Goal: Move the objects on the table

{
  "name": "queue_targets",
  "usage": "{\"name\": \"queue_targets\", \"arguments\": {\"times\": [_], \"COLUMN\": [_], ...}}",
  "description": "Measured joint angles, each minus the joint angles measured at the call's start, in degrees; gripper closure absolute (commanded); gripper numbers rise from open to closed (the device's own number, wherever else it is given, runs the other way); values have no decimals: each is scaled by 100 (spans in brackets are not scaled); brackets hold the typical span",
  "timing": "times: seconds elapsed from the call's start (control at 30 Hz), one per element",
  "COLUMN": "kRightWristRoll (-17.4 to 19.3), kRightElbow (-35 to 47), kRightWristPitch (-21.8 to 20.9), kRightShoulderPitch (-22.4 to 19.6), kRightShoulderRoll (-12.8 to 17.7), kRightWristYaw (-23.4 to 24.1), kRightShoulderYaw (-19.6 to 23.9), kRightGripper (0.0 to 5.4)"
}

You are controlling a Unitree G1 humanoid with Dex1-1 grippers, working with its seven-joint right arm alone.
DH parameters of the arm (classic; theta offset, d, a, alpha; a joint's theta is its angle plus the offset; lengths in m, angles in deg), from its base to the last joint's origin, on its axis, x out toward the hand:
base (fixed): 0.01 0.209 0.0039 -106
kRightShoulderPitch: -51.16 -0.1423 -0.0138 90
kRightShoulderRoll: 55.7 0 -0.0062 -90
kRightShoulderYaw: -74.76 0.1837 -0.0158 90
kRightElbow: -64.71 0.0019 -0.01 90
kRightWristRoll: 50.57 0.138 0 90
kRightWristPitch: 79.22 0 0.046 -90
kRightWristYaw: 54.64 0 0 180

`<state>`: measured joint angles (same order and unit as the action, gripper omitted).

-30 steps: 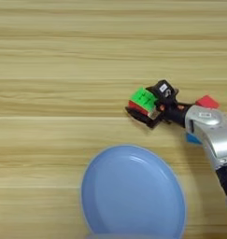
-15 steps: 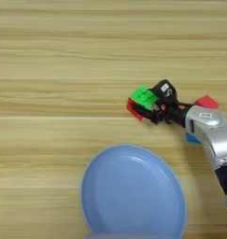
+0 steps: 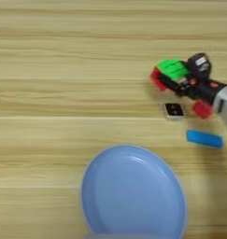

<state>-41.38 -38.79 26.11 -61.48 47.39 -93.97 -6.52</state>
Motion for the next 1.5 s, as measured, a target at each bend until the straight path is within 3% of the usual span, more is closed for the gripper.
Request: {"name": "queue_targets", "arguments": {"times": [0.47,0.6,1.0,1.27,1.5], "kRightWristRoll": [-56,-234,-705,-791,-788], "kRightElbow": [-334,-873,-2397,-3284,-3567], "kRightWristPitch": [18,-199,-967,-1373,-1518], "kRightShoulderPitch": [140,251,306,32,-179], "kRightShoulderRoll": [1355,1496,1524,1510,1496], "kRightWristYaw": [-523,-585,-501,-457,-357], "kRightShoulderYaw": [613,618,415,300,300], "kRightGripper": [207,207,207,207,117]}}
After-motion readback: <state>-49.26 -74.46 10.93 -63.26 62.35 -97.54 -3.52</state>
